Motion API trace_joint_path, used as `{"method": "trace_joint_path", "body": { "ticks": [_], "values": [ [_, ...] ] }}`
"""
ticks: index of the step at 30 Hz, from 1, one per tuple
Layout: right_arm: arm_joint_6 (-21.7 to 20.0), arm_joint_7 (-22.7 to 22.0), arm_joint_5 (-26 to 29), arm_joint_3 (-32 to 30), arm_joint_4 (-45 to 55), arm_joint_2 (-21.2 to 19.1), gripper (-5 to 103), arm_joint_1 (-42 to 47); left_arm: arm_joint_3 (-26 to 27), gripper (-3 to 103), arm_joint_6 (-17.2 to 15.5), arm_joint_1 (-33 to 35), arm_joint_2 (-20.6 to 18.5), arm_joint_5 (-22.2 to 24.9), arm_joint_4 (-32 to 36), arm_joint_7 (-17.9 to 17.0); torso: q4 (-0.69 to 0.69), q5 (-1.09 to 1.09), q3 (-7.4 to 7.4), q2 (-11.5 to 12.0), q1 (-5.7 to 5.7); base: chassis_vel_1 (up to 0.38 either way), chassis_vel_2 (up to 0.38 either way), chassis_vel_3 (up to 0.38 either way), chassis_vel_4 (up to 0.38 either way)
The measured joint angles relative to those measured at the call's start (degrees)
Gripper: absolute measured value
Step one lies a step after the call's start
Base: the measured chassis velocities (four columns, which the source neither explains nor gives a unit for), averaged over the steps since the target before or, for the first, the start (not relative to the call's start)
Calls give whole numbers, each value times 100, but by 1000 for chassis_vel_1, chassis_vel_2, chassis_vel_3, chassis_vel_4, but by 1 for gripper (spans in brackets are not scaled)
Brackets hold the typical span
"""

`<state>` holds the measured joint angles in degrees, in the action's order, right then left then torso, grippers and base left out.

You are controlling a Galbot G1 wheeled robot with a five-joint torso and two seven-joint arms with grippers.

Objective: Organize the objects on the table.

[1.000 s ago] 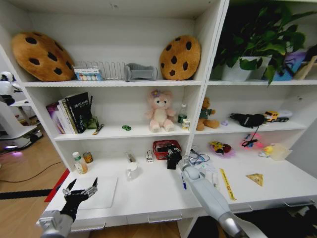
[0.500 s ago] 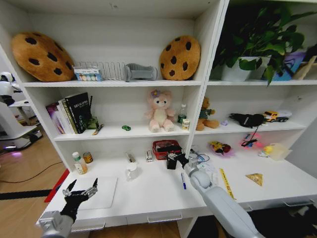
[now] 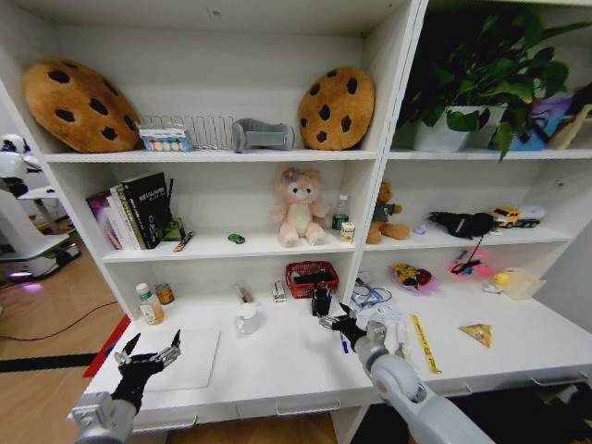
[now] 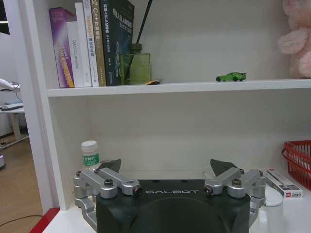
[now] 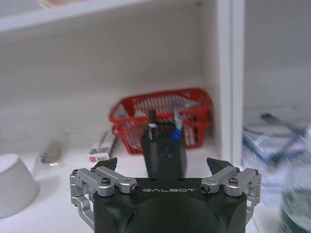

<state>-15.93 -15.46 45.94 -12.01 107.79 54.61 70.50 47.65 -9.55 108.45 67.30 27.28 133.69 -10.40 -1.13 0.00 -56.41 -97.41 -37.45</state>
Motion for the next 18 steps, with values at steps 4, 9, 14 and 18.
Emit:
{"method": "trace_joint_path", "body": {
  "ticks": [4,9,14,18],
  "values": [
    [-313,-197,456,-130,-138,28,100,-18,-15,100,0,-13,0,-9,-3,-1,0,0,0,0,0,0,0,0,0],
    [-612,-591,778,36,-649,103,100,-548,-78,100,0,-88,0,-44,-48,0,2,1,-1,1,0,0,0,0,0],
    [-739,-729,820,216,-999,107,100,-900,-33,100,18,-72,-23,-34,-49,0,2,0,-1,1,0,0,0,0,0],
    [-766,-803,859,447,-1300,133,100,-1164,-38,100,23,-77,-47,-29,-54,0,1,0,-1,1,0,0,0,0,0]
  ]
}}
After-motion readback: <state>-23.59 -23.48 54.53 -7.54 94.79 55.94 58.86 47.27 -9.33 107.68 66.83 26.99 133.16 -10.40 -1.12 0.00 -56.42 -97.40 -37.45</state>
